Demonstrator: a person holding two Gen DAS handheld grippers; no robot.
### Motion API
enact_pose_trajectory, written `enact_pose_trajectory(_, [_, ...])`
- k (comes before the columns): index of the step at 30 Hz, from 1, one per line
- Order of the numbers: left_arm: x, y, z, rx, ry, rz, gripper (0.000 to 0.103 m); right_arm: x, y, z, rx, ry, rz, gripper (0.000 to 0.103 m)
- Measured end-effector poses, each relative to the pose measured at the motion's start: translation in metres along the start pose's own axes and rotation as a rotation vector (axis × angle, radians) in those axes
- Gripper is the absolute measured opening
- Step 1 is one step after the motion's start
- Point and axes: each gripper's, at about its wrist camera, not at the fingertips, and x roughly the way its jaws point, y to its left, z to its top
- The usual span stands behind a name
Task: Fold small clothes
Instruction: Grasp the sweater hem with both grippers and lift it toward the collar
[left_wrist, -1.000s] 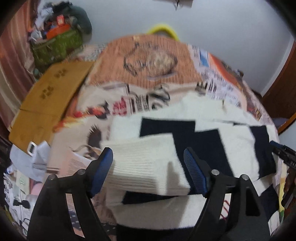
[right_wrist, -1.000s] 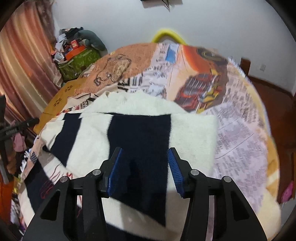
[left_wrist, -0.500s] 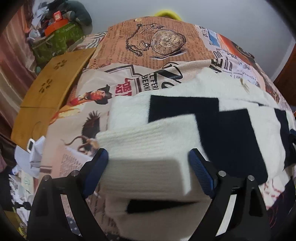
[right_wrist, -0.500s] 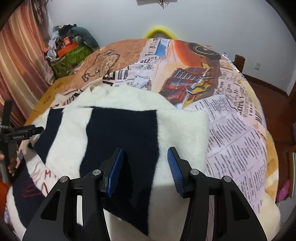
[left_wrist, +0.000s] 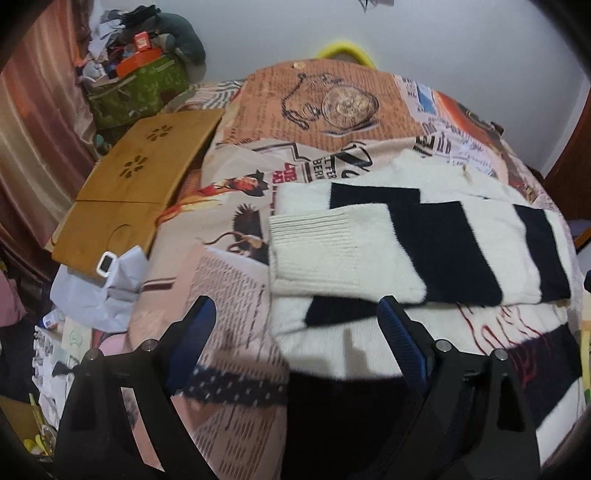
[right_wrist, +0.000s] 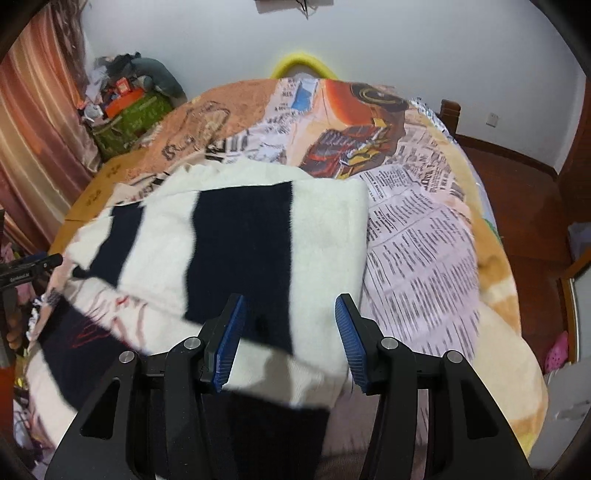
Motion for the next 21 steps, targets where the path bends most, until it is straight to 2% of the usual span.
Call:
enact_pose_trajectory(1, [-0.005,0.002,-0.003,-0.006,-0.003,-0.005,0.089,-0.009,0.003,-0.004,-0.013,-0.013,-0.006,0.054])
enact_pose_trajectory(5, [-0.019,0.003,-0.024,-0.016,0.016,-0.034,0.089,-0.035,0.015,-0.019,-0.069,-0.052,-0.044,0.057])
enact_pose_trajectory(9, [-0.021,-0.002,-0.053,-0.002,0.055,-0.032,0.089,-0.047,0.019,-0.038,-0.081,-0.060,-0.032,0.065])
enact_pose_trajectory(16, [-0.012,0.006,-0.097,-0.046,0.129,-0.047,0.089,-0.034,0.026,-0.080,-0.104,0.042,-0.015,0.065])
enact_pose_trajectory(18, [-0.011,0.011,-0.108,-0.079,0.138,-0.089,0.089,-0.031,0.026,-0.091,-0.085,0.064,0.002,0.065])
enact_pose_trajectory(21, [-0.016,0.017,-0.117,-0.122,0.132,-0.150,0.082,-0.028,0.025,-0.104,-0.062,0.095,0.026,0.065])
